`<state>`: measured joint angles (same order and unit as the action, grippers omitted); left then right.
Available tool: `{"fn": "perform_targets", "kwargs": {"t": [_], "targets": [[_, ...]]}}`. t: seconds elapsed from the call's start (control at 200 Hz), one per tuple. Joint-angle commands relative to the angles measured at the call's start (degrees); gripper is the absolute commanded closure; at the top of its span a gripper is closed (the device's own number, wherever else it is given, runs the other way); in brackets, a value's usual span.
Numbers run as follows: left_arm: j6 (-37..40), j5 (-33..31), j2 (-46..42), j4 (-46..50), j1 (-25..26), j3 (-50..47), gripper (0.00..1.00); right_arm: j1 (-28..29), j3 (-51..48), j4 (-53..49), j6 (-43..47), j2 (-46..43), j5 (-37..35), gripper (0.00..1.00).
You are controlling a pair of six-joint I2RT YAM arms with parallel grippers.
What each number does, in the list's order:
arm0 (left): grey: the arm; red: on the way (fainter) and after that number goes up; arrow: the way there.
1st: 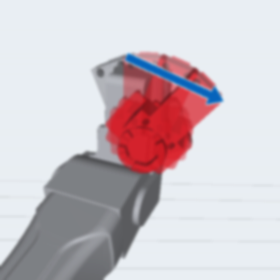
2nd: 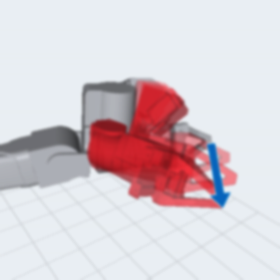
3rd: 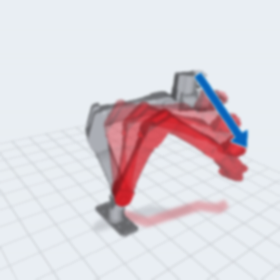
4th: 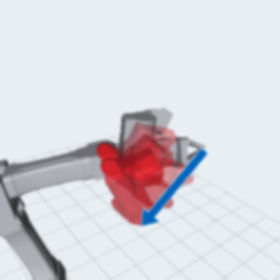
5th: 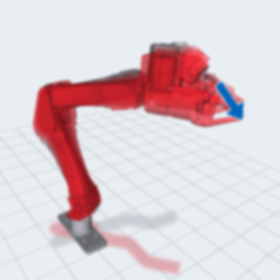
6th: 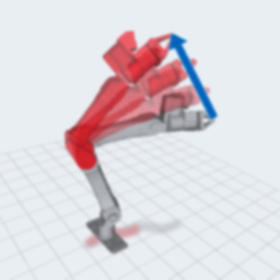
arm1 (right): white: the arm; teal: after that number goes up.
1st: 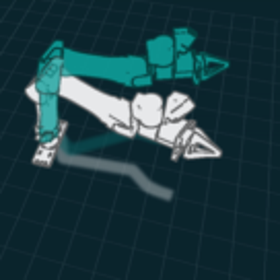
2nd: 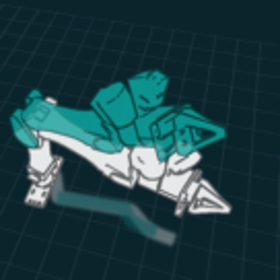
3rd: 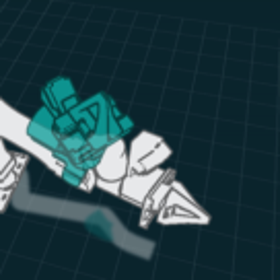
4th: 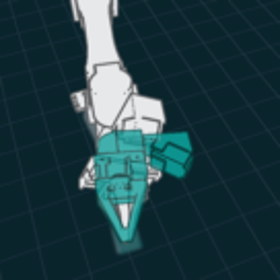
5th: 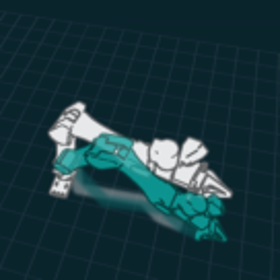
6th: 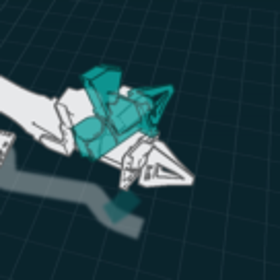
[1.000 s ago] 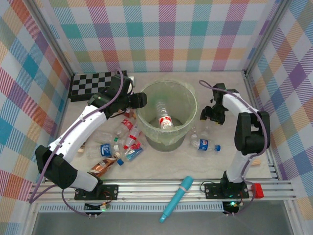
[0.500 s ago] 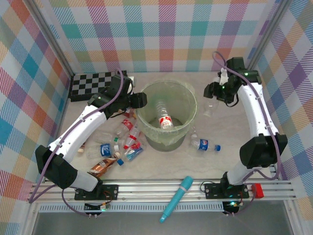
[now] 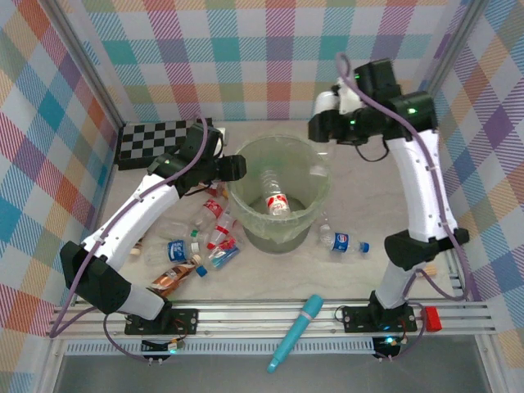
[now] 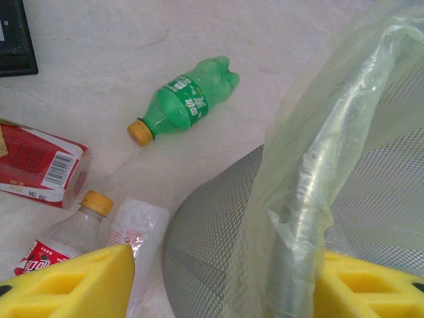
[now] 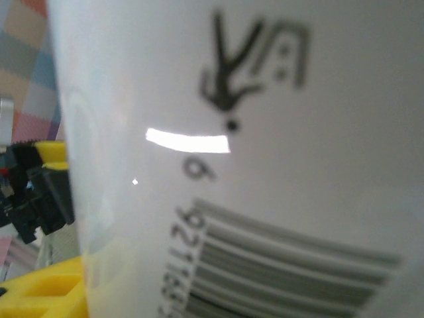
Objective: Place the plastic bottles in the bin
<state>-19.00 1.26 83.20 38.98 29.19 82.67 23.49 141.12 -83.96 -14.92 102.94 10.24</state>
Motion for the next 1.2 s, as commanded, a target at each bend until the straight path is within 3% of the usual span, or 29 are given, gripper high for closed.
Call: {"fn": "perform_targets", "kwargs": {"t": [0.0, 0.29, 0.55, 0.935, 1.195], "targets": [[1.0, -0.1, 1.4, 2.2, 1.0, 0.3, 0.38, 5.1, 2.3, -3.8, -2.0, 5.0, -0.2, 0.35], [0.9, -0.3, 1.0, 1.9, 0.9, -0.1, 0.38, 14.0, -0.4, -4.1, -2.6, 11.3, -7.4, 0.35], [1.0, -0.4, 1.0, 2.1, 1.0, -0.4, 0.38, 15.4, -13.5, -0.3, -2.8, 10.8, -10.5, 0.36], [0.8, -0.8, 1.1, 1.5, 0.9, -0.7, 0.38, 16.5, -40.8, 19.4, -8.6, 7.2, -7.1, 0.36], [0.4, -0.3, 1.4, 0.9, 0.9, -1.1, 0.38, 17.7, -44.7, 22.7, -10.5, 9.1, -7.4, 0.35]]}}
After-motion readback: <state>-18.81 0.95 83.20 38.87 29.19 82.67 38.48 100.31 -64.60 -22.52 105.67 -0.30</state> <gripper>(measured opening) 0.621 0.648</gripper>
